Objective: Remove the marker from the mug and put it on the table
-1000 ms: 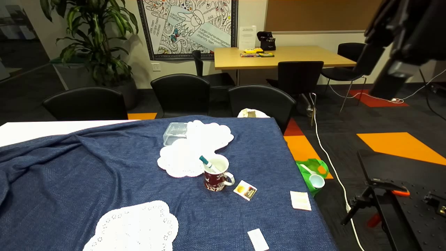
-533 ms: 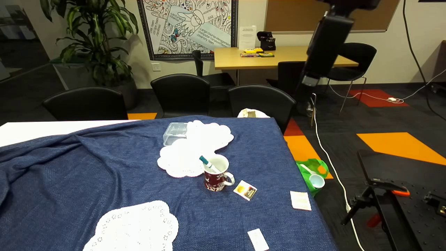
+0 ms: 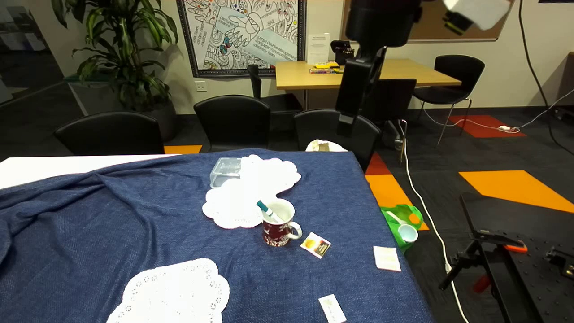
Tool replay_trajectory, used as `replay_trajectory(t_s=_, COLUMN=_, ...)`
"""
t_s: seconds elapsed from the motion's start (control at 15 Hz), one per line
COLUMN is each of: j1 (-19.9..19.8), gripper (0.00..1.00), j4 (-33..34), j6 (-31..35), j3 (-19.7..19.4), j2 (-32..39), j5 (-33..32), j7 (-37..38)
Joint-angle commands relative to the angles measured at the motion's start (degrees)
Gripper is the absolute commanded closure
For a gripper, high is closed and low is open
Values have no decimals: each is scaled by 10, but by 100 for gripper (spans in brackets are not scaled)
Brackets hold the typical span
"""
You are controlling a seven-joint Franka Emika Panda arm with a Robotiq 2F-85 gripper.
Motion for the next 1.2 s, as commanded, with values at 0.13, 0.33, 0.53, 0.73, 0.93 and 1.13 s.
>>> replay_trajectory(t_s=0.13, j1=4, gripper=0, j4=10, j6=-2, j3=-8, j2=14, j5=-1, j7=0)
replay_trajectory(t_s=0.33, j1=4, gripper=0, j4=12, j6=-2, j3=-8, j2=15, j5=-1, j7=0)
replay_trajectory(t_s=0.53, j1=1, gripper=0, j4=32, j6=5, j3=-10, j2=47, j5=1, j7=18)
replay_trajectory(t_s=0.73, j1=-1, gripper=0, j4=55, j6=27, j3=-14, j2=89, j5=-23, j7=35)
replay_trajectory(t_s=0.93, j1=0, gripper=0, j4=83, j6=39, j3=-24, j2=134, j5=-35, j7=25)
replay_trajectory(t_s=1.13, j1=0, gripper=0, j4=107, j6=77, j3=-38, j2=178, j5=-53, j7=10)
